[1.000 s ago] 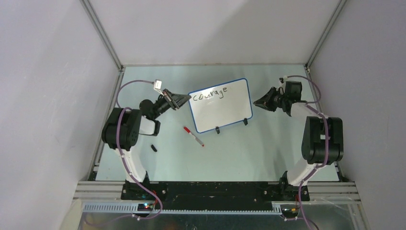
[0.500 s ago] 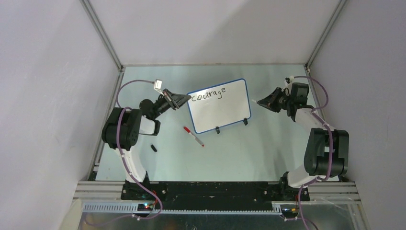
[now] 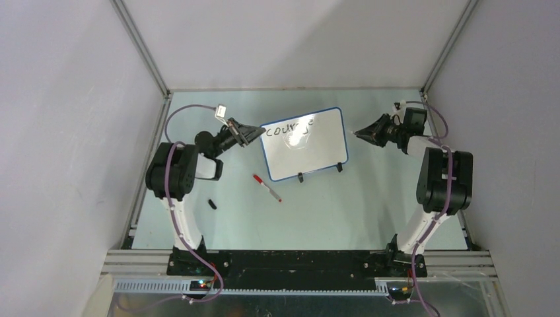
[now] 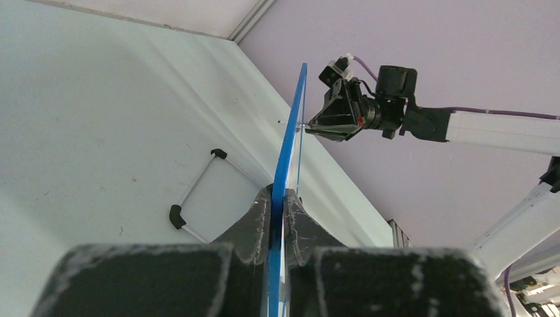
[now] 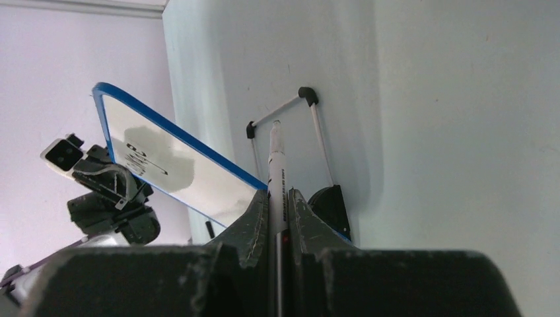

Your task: Write a sentence on the whiteboard

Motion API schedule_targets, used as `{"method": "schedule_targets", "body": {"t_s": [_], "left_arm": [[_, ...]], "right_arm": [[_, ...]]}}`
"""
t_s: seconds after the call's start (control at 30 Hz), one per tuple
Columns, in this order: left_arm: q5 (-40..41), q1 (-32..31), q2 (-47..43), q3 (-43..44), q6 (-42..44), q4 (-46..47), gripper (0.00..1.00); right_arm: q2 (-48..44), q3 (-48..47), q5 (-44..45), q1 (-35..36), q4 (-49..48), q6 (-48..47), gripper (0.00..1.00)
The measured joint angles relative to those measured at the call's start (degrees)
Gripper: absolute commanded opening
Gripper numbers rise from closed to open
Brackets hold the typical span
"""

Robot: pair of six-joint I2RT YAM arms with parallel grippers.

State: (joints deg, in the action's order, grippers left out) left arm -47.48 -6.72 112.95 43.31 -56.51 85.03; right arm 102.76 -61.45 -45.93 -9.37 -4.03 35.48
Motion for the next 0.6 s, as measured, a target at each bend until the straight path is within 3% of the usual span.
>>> {"method": "schedule_targets", "body": {"t_s": [0.6], "left_arm": [[-2.23, -0.22, 1.92, 2.95, -0.66, 0.00, 0.00]], "right_arm": [[2.45, 0.76, -10.03, 0.02, -0.94, 0.92, 0.00]]}}
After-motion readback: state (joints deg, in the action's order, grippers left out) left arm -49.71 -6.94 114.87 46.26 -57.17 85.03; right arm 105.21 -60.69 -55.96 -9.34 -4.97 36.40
